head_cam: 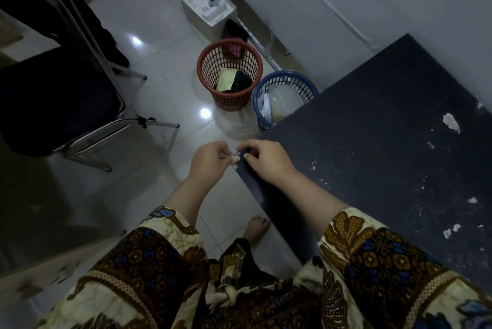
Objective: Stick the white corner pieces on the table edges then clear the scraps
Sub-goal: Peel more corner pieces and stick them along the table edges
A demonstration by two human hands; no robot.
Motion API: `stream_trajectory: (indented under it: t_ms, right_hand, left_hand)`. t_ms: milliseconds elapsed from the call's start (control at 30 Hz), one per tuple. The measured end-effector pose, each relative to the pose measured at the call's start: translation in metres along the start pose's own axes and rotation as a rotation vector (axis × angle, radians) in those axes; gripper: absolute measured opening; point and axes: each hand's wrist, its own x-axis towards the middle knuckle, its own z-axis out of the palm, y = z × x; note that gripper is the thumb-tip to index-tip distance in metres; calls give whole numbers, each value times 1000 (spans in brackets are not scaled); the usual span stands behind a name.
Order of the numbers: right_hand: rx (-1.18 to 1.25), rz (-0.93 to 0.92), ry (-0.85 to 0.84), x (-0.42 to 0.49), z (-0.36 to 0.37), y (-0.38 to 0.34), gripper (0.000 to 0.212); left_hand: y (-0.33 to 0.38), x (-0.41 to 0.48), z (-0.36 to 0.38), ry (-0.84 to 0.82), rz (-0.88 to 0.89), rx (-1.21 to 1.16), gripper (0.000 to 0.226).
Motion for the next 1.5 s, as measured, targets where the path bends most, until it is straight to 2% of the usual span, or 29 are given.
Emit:
stream_trajectory:
  t_ms: [200,433,600,733,900,1067,1233,1400,1500]
  right_hand:
    - [41,3,22,4,1,2,24]
    - [35,8,-7,8,0,5,23]
    - [77,-6,-29,8,-1,9,24]
    - [87,-22,-41,9,-3,12,25]
    - [126,-12,-50,10,-4,13,25]
    - [198,2,-50,10,-5,15,24]
    - [256,34,-47,11,-3,20,23]
    - [328,61,-41,13,-6,23,23]
    - [334,58,-40,13,-5,22,22]
  left_hand:
    - [-8,7,-5,-133,96,12,29]
    - [-7,6,-6,-120,200,197,31]
    - [-1,13,-13,-297,172,183,41]
    - [0,11,-8,-307,65,66,39]
    - [4,11,-20,-436,-190,-324,26]
    - [13,8,-12,-313,-203,-292,32]
    - [13,10,-19,-413,-282,-290,32]
    - [21,8,-16,-327,-266,-279,33]
    - [15,9,-17,-397,-296,-305,36]
